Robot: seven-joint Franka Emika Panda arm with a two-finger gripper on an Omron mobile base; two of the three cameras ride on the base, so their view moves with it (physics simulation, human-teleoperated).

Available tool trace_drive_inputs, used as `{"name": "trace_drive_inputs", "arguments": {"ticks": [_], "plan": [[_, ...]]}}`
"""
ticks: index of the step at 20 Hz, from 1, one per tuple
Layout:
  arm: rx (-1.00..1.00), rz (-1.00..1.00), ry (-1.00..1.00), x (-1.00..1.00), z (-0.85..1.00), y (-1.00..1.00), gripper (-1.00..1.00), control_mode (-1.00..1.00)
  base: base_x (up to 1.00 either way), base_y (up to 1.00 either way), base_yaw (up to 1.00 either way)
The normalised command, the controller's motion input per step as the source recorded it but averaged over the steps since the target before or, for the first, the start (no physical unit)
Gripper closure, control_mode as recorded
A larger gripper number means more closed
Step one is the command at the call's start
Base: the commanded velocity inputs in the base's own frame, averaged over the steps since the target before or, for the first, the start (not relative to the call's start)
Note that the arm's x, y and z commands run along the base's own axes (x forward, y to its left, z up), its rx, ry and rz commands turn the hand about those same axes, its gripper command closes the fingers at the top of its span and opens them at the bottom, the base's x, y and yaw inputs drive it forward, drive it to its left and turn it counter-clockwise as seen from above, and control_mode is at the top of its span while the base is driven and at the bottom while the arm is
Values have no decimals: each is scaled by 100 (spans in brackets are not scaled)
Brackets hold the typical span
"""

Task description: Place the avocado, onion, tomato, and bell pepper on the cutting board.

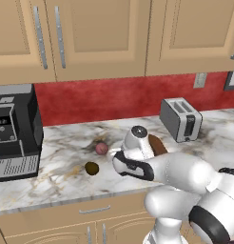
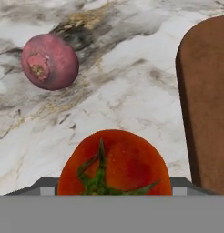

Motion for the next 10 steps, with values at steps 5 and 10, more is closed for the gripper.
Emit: {"name": "trace_drive_inputs", "arguments": {"ticks": [5, 10], "plan": [[0, 0, -7, -21, 92, -24, 100, -100, 0, 0, 0], [0, 0, -6, -21, 96, -42, 100, -100, 0, 0, 0]]}}
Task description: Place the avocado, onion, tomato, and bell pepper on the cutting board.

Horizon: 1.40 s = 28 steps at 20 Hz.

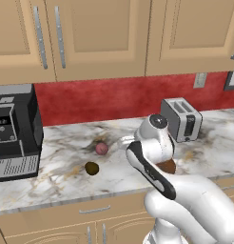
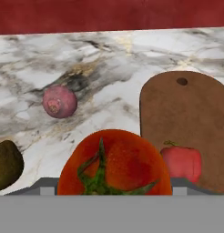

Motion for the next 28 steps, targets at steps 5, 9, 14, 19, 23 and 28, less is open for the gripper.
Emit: {"name": "trace_drive_inputs", "arguments": {"ticks": [5, 9, 14, 19, 23, 28], "plan": [[0, 0, -13, -14, 84, -47, 100, -100, 0, 0, 0], [0, 0, -15, -2, 54, -37, 100, -100, 0, 0, 0], [0, 0, -10, 3, 25, -30, 100, -100, 0, 0, 0], [0, 0, 0, 1, 2, -23, 100, -100, 0, 0, 0], [0, 0, 3, 3, 0, -14, 100, -100, 0, 0, 0], [0, 0, 9, 8, 0, -6, 100, -100, 0, 0, 0]]}}
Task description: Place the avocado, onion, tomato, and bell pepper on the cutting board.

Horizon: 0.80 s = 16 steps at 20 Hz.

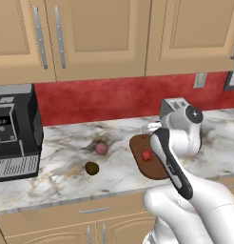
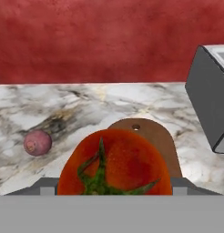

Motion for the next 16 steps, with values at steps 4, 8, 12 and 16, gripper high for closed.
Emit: {"name": "trace_drive_inputs", "arguments": {"ticks": [4, 8, 12, 16], "plan": [[-1, 0, 9, 16, 0, -1, 100, -100, 0, 0, 0], [-4, 0, 7, 18, -4, 0, 100, -100, 0, 0, 0], [-4, 0, 4, 10, -25, 0, 100, -100, 0, 0, 0], [-8, 0, 0, 0, -53, 0, 100, -100, 0, 0, 0]]}}
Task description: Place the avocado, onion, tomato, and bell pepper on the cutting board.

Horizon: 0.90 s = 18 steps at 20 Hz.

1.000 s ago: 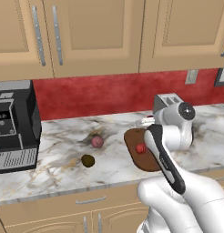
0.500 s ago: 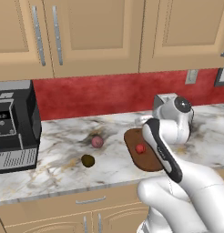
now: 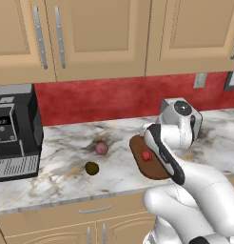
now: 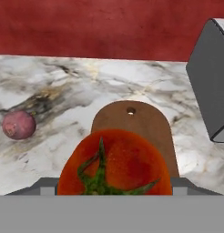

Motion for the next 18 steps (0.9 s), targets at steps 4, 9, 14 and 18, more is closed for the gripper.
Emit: {"name": "trace_drive_inputs", "arguments": {"ticks": [4, 9, 14, 18], "plan": [[-4, 0, -3, 0, -62, 0, 100, -100, 0, 0, 0], [0, 0, -8, 7, -10, 0, 100, -100, 0, 0, 0], [0, 0, -2, 16, -1, 0, 100, -100, 0, 0, 0], [-1, -1, 2, 22, -6, 0, 100, -100, 0, 0, 0]]}}
